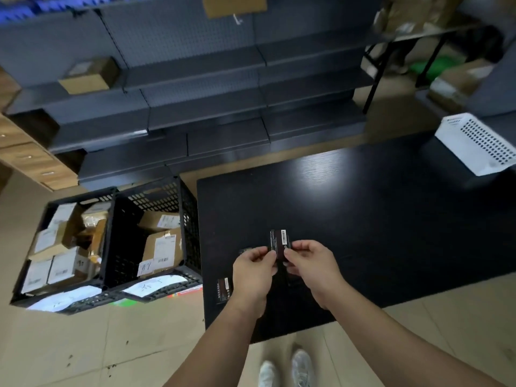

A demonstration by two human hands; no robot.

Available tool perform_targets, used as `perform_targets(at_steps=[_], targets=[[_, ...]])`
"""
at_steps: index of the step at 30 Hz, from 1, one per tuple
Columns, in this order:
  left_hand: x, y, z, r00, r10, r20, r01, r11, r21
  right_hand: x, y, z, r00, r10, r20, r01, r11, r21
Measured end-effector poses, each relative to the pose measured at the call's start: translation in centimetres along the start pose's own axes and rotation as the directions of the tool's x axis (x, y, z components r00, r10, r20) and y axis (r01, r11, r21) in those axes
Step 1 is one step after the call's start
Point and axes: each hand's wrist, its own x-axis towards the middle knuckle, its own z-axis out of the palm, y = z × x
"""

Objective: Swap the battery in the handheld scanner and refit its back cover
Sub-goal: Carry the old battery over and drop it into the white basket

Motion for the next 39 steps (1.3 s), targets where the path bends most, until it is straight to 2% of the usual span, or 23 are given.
perform_targets(at_steps=[6,11,16,22,29,39], targets=[[-1.4,1.2,4.9,0.985,0.058,0.162,-0.071,0.995,0.072,-2.2,-1.1,-4.3,0.980,-0.033,-0.196,0.068,0.982,0.176],[-3.6,1.2,10.1,0.952,0.089,0.294,-0.141,0.977,0.162,-3.8,-1.3,-9.4,0.933,0.005,-0.360,0.116,0.942,0.316],[-6.5,0.8,15.7,0.883,0.125,0.452,-0.266,0.928,0.262,-5.8,-0.8,-15.4,0.861,0.046,-0.506,0.186,0.898,0.399],[-11.5,-0.5,23.3,0.763,0.104,0.638,-0.363,0.885,0.290,-8.2,0.5,-23.6,0.790,0.080,-0.608,0.285,0.830,0.480],[-16.8,-3.5,35.3,0.720,0.078,0.690,-0.374,0.880,0.291,-9.1,1.4,-36.3,0.743,0.094,-0.662,0.353,0.786,0.507],[-21.0,-7.0,51.9,0.713,0.051,0.699,-0.362,0.881,0.305,-7.6,0.9,-53.8,0.736,0.074,-0.673,0.338,0.821,0.460]])
